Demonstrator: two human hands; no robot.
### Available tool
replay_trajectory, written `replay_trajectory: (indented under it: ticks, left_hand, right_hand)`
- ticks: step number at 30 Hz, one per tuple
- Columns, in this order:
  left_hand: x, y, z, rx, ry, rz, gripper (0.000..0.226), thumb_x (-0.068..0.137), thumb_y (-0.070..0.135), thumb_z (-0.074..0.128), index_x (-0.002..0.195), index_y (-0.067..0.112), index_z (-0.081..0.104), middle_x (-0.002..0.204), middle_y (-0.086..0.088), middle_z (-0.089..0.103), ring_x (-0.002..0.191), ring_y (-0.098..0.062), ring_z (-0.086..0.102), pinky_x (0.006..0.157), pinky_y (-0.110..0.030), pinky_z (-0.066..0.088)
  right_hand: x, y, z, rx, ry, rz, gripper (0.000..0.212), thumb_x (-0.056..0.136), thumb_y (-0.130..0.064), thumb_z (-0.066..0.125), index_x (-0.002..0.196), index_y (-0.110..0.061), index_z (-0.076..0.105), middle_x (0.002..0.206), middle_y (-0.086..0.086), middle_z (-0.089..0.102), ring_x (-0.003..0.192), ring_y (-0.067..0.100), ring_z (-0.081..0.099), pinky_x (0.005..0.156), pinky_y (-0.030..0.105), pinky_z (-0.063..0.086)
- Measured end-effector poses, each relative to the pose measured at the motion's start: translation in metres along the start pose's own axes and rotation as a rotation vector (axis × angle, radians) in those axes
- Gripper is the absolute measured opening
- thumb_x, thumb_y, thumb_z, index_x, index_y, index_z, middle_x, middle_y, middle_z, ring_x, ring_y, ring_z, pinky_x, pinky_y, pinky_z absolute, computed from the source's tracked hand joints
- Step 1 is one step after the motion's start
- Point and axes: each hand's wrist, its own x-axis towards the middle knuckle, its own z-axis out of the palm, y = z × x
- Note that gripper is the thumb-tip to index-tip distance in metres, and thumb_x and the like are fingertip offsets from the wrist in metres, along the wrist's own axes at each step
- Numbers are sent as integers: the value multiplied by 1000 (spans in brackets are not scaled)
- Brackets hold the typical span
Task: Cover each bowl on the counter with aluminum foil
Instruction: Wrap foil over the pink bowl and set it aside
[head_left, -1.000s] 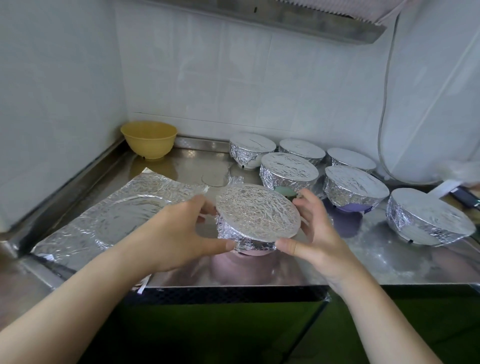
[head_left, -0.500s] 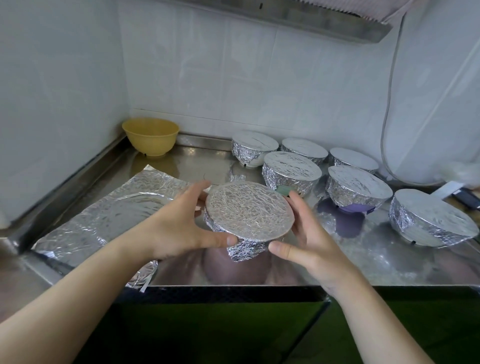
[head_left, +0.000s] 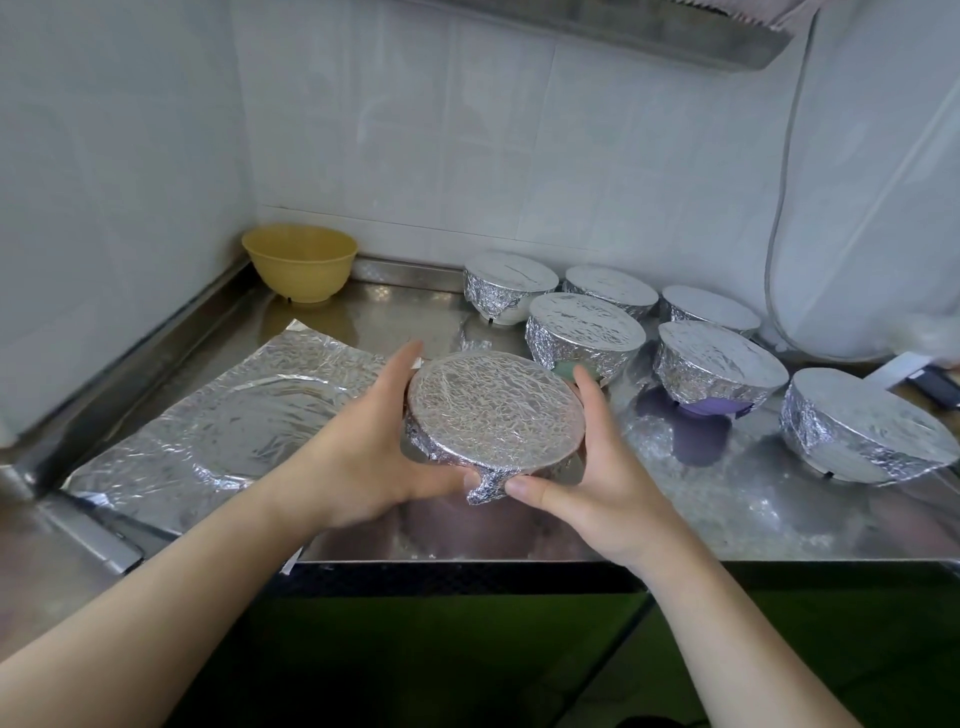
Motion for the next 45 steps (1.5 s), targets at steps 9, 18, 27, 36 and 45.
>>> replay_trajectory:
  ticks: [9,18,27,36,45]
  left_hand:
    - [-2,11,2,107,11,-40,152,44,72,92,163,40,4,145,29,45,137,-3,48,116,-30,38]
    - [-2,20,3,257,43,-56,150,48,70,92,162,43,-1,168,1,33,150,-19,38,119,-39,36]
    - [-4,24,5,264,36,-108,162,43,68,94,164,36,-8,173,2,15,157,-16,19,120,-34,25]
    - [-7,22,17,230,65,-108,170,39,70,94,163,34,-16,173,1,5,157,-16,20,121,-33,24]
    - [-6,20,24,222,147,-82,168,44,62,98,163,32,-16,174,-2,6,158,-17,16,118,-28,22]
  right_hand:
    - [-3,-8,6,-72,50,-6,133,74,-36,96,164,-51,-1,165,-28,26,147,-13,27,115,17,23]
    - [0,-13,9,-88,63,10,140,67,-38,99,163,-53,-3,170,-26,18,153,-8,21,124,25,21]
    - [4,-18,10,-123,64,25,145,65,-33,101,162,-53,-5,170,-22,19,151,-6,23,120,23,21]
    - [3,-20,11,-184,4,1,148,68,-31,99,158,-57,-16,171,-24,9,156,-2,18,125,28,20]
    - [4,-19,9,-61,-64,6,153,60,-56,99,159,-55,-17,171,-29,-5,154,-10,8,124,26,14]
